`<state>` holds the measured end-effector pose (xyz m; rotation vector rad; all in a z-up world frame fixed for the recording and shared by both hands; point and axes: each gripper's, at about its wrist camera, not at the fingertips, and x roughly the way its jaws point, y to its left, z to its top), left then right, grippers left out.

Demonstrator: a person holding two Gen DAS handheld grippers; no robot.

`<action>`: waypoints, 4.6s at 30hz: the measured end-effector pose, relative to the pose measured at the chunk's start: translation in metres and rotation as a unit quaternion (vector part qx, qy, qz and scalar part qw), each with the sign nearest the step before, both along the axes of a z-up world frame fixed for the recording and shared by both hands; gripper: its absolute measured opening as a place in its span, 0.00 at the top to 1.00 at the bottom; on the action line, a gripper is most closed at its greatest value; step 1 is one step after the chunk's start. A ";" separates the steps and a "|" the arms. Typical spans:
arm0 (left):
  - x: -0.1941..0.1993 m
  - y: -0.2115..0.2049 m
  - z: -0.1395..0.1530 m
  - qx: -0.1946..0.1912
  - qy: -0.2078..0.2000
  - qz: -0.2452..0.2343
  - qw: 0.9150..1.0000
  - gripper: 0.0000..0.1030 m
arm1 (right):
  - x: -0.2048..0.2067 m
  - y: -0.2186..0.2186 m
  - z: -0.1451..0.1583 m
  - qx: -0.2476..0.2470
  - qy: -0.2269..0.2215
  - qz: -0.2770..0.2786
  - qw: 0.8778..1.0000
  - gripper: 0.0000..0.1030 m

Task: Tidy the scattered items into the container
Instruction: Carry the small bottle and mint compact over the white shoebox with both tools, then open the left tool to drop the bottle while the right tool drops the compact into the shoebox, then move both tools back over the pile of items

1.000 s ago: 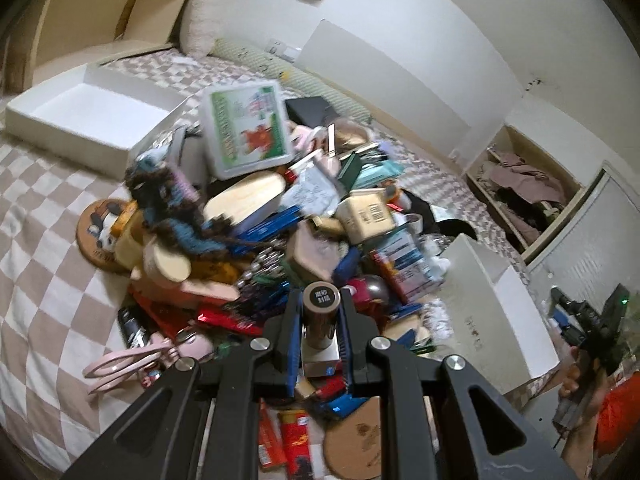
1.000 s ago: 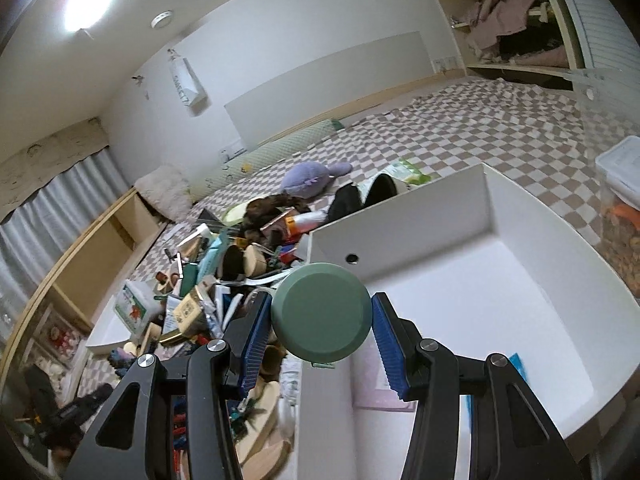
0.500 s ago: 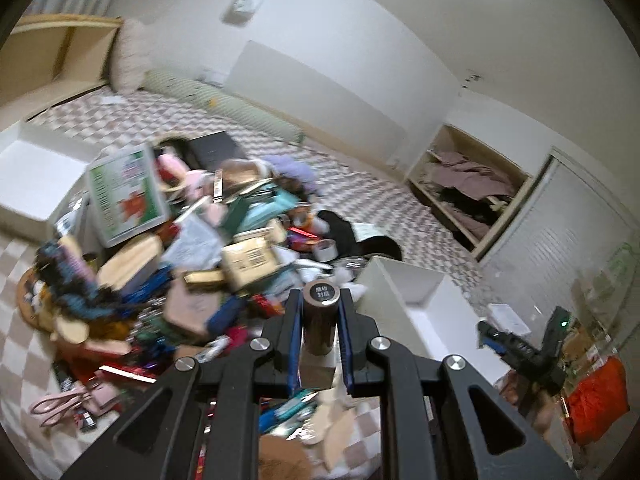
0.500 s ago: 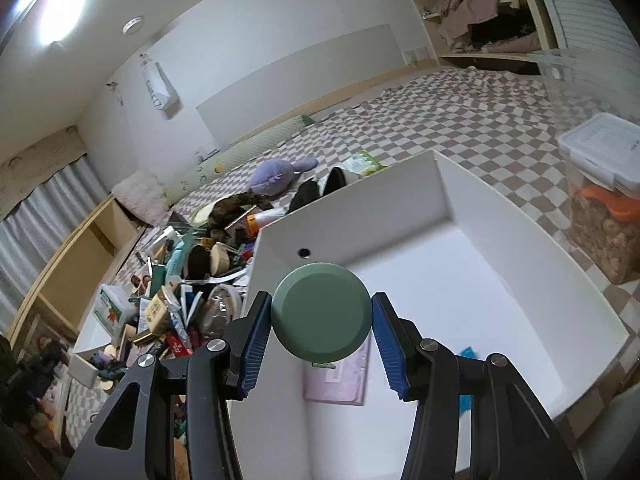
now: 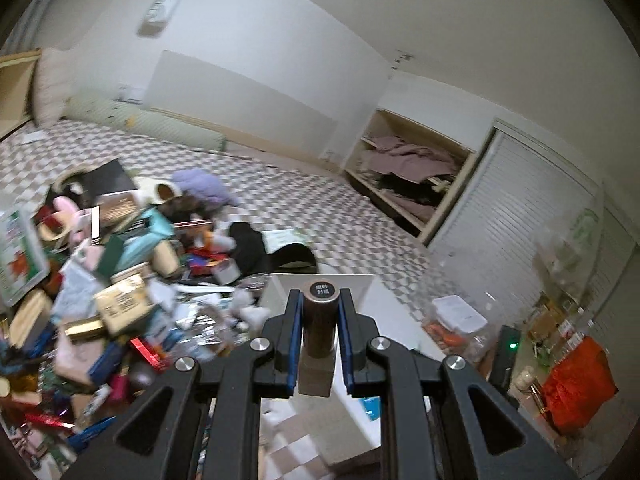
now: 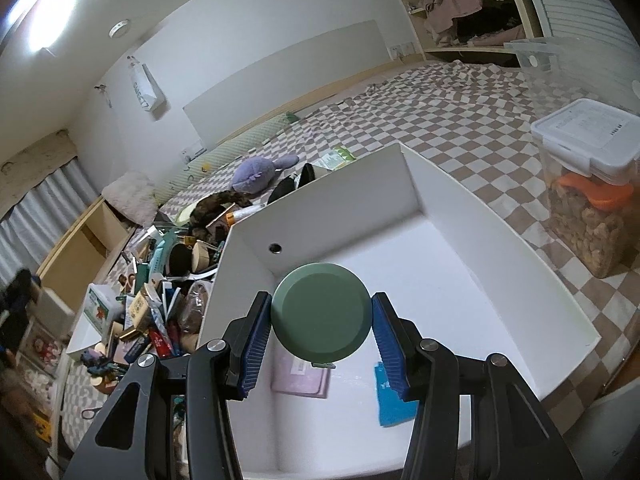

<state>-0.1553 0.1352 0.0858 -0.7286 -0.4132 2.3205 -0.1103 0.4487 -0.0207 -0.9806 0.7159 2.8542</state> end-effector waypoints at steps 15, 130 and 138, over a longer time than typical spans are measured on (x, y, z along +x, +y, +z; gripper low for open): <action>-0.005 0.116 -0.026 -0.038 -0.027 -0.093 0.995 0.84 | 0.007 0.012 -0.012 0.018 -0.018 0.016 1.000 0.50; 0.014 0.139 -0.099 -0.132 -0.062 -0.043 0.988 0.39 | 0.025 -0.029 -0.005 0.203 -0.040 0.053 0.977 0.37; 0.018 0.113 -0.090 -0.126 -0.059 -0.014 0.990 0.16 | 0.034 -0.037 0.009 0.205 -0.024 0.045 0.978 0.31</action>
